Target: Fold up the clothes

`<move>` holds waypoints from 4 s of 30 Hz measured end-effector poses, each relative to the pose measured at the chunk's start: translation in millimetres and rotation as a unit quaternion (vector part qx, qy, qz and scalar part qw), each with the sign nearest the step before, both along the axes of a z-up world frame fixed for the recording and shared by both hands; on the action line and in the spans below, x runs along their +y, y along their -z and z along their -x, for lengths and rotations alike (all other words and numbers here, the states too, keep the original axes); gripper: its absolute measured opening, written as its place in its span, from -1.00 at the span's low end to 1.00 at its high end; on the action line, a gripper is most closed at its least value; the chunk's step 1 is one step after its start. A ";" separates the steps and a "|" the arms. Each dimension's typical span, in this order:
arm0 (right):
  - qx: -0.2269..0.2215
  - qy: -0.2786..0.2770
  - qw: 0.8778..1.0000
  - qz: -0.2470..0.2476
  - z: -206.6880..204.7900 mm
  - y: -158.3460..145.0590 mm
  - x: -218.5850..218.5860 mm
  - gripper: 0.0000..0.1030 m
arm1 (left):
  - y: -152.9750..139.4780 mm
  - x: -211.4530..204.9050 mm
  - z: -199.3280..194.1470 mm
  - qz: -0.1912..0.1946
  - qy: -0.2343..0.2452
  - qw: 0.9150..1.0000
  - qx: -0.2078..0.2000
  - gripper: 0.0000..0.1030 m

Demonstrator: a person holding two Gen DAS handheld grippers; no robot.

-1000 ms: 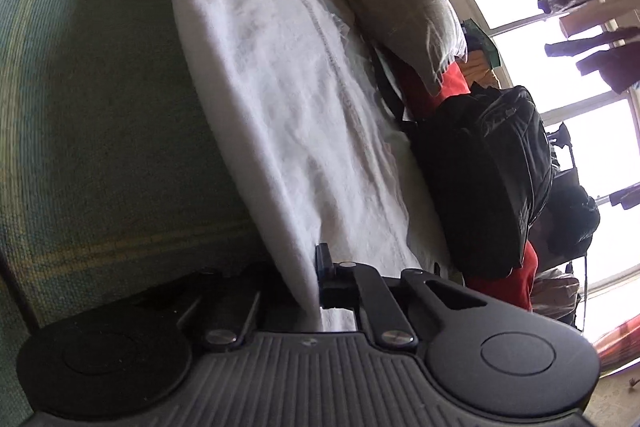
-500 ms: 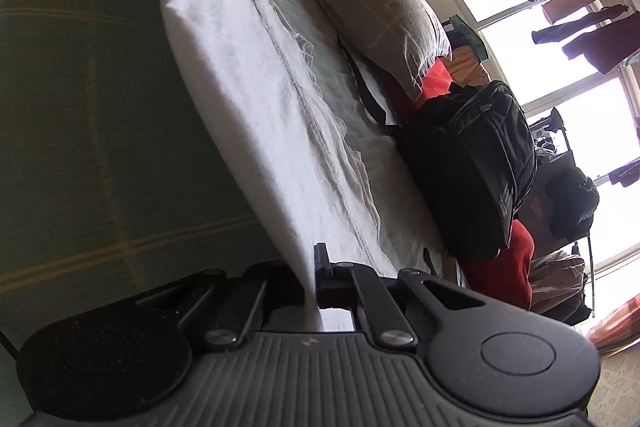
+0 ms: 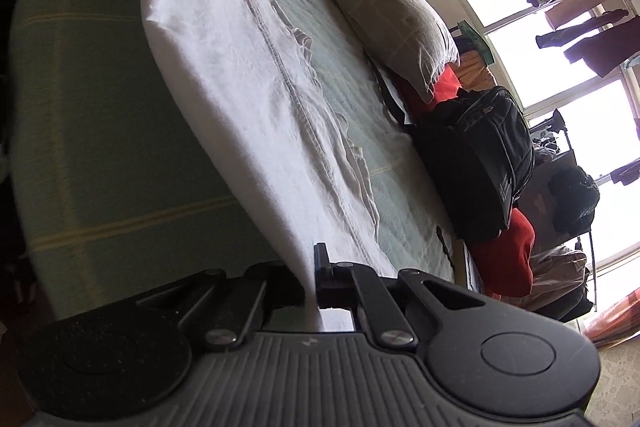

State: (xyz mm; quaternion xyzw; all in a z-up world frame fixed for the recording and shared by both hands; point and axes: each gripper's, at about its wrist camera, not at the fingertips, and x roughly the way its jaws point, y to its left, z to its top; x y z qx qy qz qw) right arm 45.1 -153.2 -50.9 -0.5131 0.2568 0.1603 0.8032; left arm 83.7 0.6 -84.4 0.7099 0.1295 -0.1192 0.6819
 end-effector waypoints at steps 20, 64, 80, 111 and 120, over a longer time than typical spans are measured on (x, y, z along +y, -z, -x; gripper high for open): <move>0.074 0.006 0.997 -0.036 35.0 12.6 -10.4 -0.77 | 6.0 -8.5 35.8 0.017 -0.006 0.999 0.051 -0.84; 0.236 0.109 0.865 -0.429 -74.9 2.4 -93.8 0.74 | -52.1 113.7 -40.3 0.532 -0.236 0.759 0.292 0.23; 0.165 0.208 0.831 -0.490 -93.7 -6.8 -146.7 0.83 | -70.6 99.6 -97.9 0.620 -0.223 0.691 0.296 0.45; 0.223 0.161 0.842 -0.464 -189.3 6.7 -52.0 0.90 | -45.8 97.0 -157.5 0.672 -0.264 0.624 0.300 0.62; 0.232 0.149 0.841 -0.466 -169.1 -0.9 -49.2 0.94 | -19.4 72.5 -205.7 0.678 -0.261 0.589 0.354 0.64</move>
